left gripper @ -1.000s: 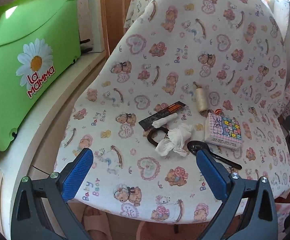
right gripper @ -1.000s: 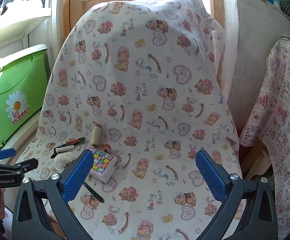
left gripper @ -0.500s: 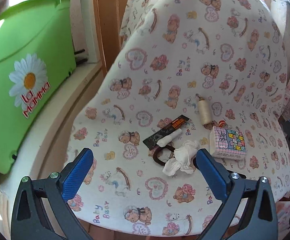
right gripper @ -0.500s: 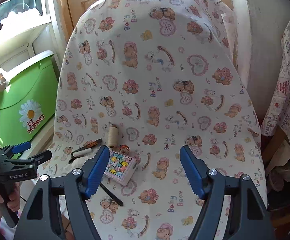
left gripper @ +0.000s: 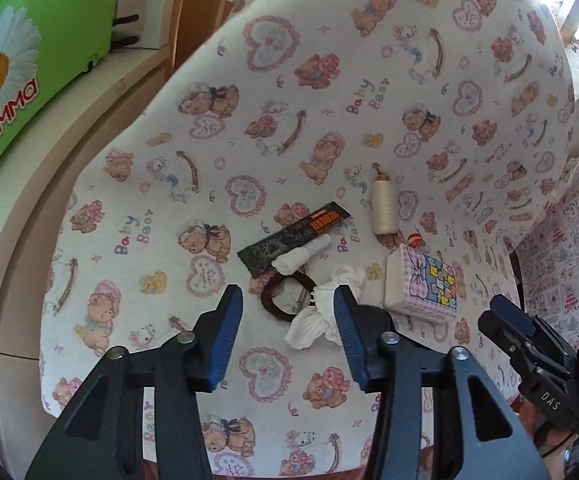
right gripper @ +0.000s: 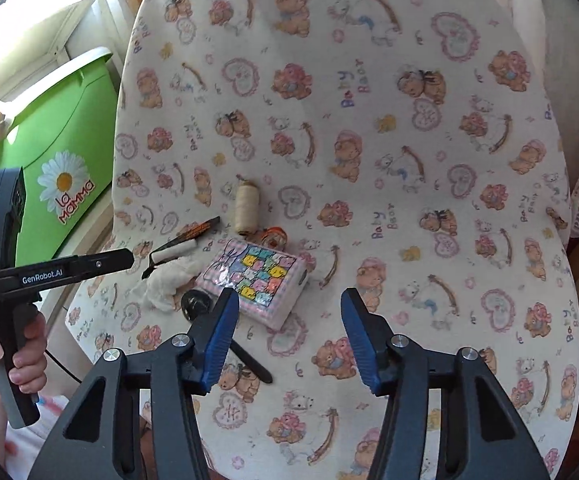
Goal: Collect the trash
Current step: 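Close the left tool on the white tissue while the right tool grasps the black spoon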
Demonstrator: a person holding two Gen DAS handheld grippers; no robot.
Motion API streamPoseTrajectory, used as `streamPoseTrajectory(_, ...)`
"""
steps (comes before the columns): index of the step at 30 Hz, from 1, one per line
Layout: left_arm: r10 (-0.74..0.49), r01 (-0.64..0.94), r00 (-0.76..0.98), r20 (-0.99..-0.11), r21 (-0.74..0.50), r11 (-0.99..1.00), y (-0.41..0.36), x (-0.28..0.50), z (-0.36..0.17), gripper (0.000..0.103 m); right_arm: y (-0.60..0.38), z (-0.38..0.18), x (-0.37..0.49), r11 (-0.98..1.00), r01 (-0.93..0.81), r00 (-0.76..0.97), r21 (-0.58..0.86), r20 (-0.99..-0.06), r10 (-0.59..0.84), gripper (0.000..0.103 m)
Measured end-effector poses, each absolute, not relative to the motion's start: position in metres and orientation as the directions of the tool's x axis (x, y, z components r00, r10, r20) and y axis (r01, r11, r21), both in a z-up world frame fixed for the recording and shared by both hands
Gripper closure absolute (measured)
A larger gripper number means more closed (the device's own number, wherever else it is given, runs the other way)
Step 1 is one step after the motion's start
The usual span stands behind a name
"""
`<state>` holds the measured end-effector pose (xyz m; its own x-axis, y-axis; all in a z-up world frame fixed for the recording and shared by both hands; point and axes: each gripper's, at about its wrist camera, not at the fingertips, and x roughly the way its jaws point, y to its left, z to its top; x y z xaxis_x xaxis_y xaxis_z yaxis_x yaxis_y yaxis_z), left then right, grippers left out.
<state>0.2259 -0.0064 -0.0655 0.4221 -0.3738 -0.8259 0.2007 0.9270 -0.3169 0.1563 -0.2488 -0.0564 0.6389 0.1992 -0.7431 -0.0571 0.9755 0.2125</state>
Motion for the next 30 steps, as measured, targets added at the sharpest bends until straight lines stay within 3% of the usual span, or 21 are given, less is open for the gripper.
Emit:
streamPoseTrajectory(6, -0.383, 0.312, 0.395, -0.835, -0.27, 0.911, -0.033, 0.215, -0.074, 0.061, -0.234, -0.062, 0.157, 0.972, -0.101, 0.613, 0.212, -0.756, 0.229, 0.048)
streamPoseTrajectory(10, -0.263, 0.38, 0.459, -0.849, -0.08, 0.922, -0.054, 0.21, -0.083, 0.061, -0.225, -0.069, 0.158, 0.965, -0.145, 0.577, 0.217, -0.774, 0.261, 0.051)
streamPoseTrajectory(13, -0.26, 0.415, 0.463, -0.847, -0.052, 0.909, -0.061, 0.207, -0.085, 0.098, -0.214, -0.078, 0.158, 0.967, -0.179, 0.552, 0.183, -0.795, 0.252, 0.054)
streamPoseTrajectory(16, -0.271, 0.415, 0.488, -0.83, -0.053, 0.908, -0.061, 0.201, -0.078, 0.098, -0.206, -0.083, 0.158, 0.968, -0.2, 0.546, 0.149, -0.804, 0.237, 0.061)
streamPoseTrajectory(26, -0.347, 0.324, 0.561, -0.751, -0.186, 0.927, -0.008, 0.189, -0.031, 0.099, -0.174, -0.094, 0.173, 0.969, -0.227, 0.527, 0.095, -0.825, 0.205, 0.066)
streamPoseTrajectory(29, -0.296, 0.281, 0.583, -0.757, -0.153, 0.947, 0.006, 0.19, -0.026, 0.099, -0.17, -0.094, 0.177, 0.972, -0.224, 0.542, 0.073, -0.819, 0.187, 0.075)
streamPoseTrajectory(30, -0.293, 0.269, 0.584, -0.757, -0.16, 0.95, 0.011, 0.191, -0.025, 0.099, -0.167, -0.094, 0.177, 0.971, -0.234, 0.546, 0.055, -0.819, 0.178, 0.084)
